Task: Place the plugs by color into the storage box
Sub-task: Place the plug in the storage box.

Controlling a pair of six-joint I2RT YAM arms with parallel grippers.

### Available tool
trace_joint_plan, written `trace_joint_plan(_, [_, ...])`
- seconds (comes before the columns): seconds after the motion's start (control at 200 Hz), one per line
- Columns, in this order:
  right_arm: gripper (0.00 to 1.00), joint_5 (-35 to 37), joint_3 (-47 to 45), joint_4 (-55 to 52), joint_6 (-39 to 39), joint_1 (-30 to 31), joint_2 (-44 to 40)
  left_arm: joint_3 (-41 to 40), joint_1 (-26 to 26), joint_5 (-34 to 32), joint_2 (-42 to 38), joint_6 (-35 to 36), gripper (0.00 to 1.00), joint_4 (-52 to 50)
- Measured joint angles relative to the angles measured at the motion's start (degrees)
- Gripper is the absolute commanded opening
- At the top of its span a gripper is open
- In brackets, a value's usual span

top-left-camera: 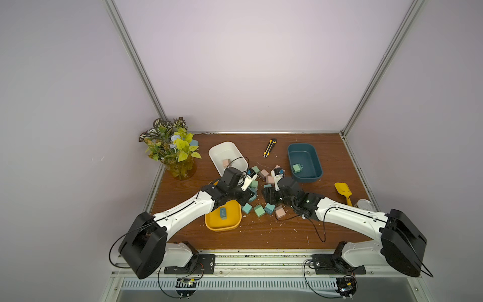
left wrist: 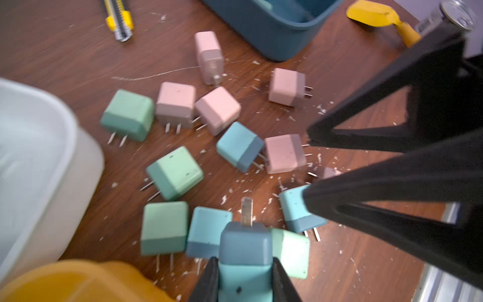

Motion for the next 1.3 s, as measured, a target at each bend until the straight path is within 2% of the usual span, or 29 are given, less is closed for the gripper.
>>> trace_joint_plan(0.175, [0.62, -0.20, 4.28, 0.42, -1.46, 3.06, 4.35, -6.05, 7.15, 1.20, -4.68, -3.61, 0.15, 1.25])
trace_joint_plan(0.355, [0.62, -1.25, 7.89, 0.83, -2.32, 4.85, 8.37, -9.92, 16.59, 6.19, -5.22, -8.20, 0.17, 5.20])
trace_joint_plan(0.42, [0.62, -1.40, 8.59, 0.92, -2.34, 5.18, 9.44, -10.47, 18.34, 6.97, -4.85, -9.40, 0.17, 5.81])
trace_joint_plan(0.485, [0.62, -1.46, 9.18, 1.09, -2.34, 5.42, 10.51, -10.51, 18.58, 7.69, -4.15, -10.21, 0.18, 6.54])
trace_joint_plan(0.53, [0.62, -1.66, 9.64, 1.09, -2.34, 5.49, 11.26, -10.51, 18.58, 8.09, -3.54, -10.69, 0.23, 7.19])
trace_joint_plan(0.635, [0.63, -1.95, 10.40, 1.05, -2.34, 5.49, 12.39, -10.49, 18.58, 8.83, -1.55, -10.99, 0.49, 8.72])
trace_joint_plan(0.721, [0.63, -2.32, 10.51, 0.96, -2.36, 5.49, 12.59, -10.43, 18.58, 9.03, 0.09, -11.47, 0.59, 9.25])
trace_joint_plan(0.926, [0.63, -1.86, 10.56, 0.15, -2.54, 5.49, 12.59, -10.40, 18.67, 8.44, 1.29, -11.17, 0.63, 9.55])
trace_joint_plan(1.296, [0.63, -0.90, 13.97, -1.36, -3.76, 5.49, 14.88, -10.45, 18.69, 6.29, -1.81, -10.47, 0.63, 10.71])
